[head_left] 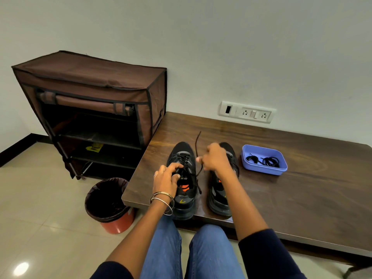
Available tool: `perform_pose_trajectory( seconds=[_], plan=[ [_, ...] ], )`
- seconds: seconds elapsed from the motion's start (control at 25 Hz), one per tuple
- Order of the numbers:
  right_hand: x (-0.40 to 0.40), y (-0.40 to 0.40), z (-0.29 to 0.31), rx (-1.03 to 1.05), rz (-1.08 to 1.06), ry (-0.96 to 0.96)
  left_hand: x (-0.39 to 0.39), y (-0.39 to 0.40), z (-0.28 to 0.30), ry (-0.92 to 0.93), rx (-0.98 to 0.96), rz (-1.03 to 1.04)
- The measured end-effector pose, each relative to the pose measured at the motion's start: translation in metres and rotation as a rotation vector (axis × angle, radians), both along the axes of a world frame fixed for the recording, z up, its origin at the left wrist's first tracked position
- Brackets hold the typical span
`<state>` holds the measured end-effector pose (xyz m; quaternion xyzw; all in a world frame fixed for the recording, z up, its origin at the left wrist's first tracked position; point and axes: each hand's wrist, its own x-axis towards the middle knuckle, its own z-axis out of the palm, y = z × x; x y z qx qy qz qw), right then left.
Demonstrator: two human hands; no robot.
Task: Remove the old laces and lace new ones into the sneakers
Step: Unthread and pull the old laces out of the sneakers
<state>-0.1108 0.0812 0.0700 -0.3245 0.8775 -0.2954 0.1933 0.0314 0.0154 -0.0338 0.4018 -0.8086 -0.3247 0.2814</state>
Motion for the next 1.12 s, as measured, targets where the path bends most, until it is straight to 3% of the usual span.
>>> perform_pose_trajectory(
  seconds=[0.12,0.24,0.4,0.48,0.56,0.6,0.68,0.8,0.88,0.96,1.12],
  plan=[
    [0.016,0.001,-0.026,0.095,0.141,-0.015,-0.001,-0.002,0.0,-0.041,-0.022,0.018],
    [0.03,0.0,-0.042,0.174,0.213,0.09,-0.003,-0.011,0.011,-0.017,0.155,-0.008],
    [0.03,0.001,-0.057,0.141,0.15,0.159,-0.006,-0.023,0.063,0.39,0.713,0.088],
    [0.03,0.002,-0.059,0.119,0.123,0.112,-0.003,-0.039,0.091,0.548,0.839,0.114],
    [0.032,0.003,-0.059,0.1,0.09,0.084,0.001,-0.052,0.105,0.606,0.752,0.062],
    [0.034,0.004,-0.06,0.092,0.077,0.087,0.002,-0.053,0.107,0.543,0.626,0.027],
    [0.037,0.004,-0.061,0.061,0.043,0.095,0.004,-0.052,0.094,0.271,0.348,-0.039],
    [0.04,0.006,-0.061,-0.001,0.0,0.115,-0.002,-0.042,0.063,-0.218,0.09,-0.103],
    [0.041,0.007,-0.062,-0.039,0.003,0.131,-0.006,-0.036,0.056,-0.357,-0.01,-0.04],
    [0.042,0.009,-0.062,-0.064,0.012,0.136,-0.009,-0.034,0.062,-0.253,0.038,0.021],
    [0.043,0.011,-0.063,-0.046,-0.006,0.119,-0.01,-0.036,0.091,0.207,0.516,0.024]
  ],
)
